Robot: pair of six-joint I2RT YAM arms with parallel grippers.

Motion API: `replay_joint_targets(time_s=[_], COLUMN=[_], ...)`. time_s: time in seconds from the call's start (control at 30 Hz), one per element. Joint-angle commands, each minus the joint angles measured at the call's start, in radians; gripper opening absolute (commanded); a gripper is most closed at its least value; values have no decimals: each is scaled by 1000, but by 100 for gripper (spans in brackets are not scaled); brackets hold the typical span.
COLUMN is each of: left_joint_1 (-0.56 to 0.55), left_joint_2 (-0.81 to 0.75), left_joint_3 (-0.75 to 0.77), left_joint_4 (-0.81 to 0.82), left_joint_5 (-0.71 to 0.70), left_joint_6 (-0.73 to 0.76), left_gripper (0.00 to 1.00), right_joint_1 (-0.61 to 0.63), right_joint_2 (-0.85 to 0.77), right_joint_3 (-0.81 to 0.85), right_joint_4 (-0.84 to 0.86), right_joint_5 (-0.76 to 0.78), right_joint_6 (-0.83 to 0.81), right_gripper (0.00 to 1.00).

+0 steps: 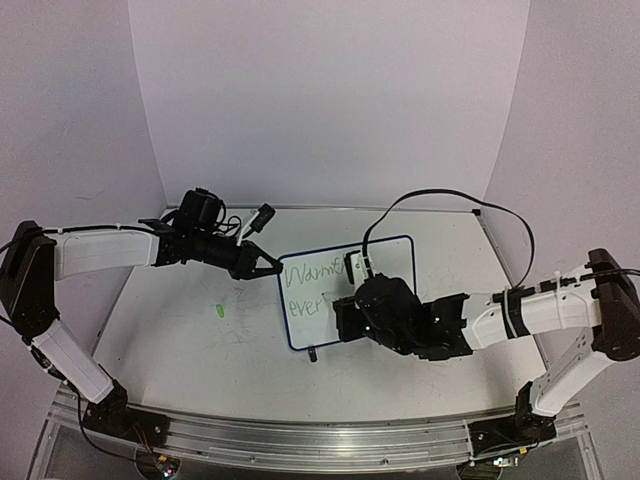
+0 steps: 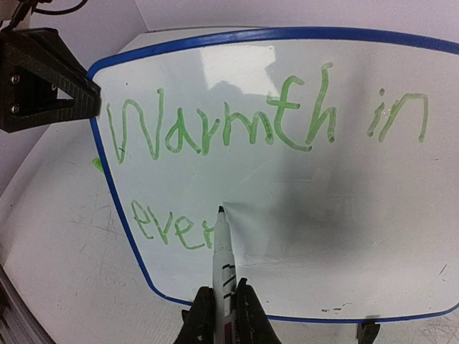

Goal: Write a sentence on the whiteboard

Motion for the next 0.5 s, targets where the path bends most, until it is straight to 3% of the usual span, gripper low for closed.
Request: replay_joint_targets(time_s=[0.0, 0.47], left_joint_1=[-4, -6], left_joint_2=[-18, -18], left_joint_3=[-1, -2], left_joint_4=[4, 3], left_joint_5=[-49, -50], left_joint_6=[62, 63], left_gripper=[0, 0], right_joint_1=[-2, -1], right_joint_2=[28, 47], right_joint_3=[14, 20], right_joint_4=[7, -54], right_joint_5=[22, 47], right_joint_6=[18, 56], right_gripper=[0, 0])
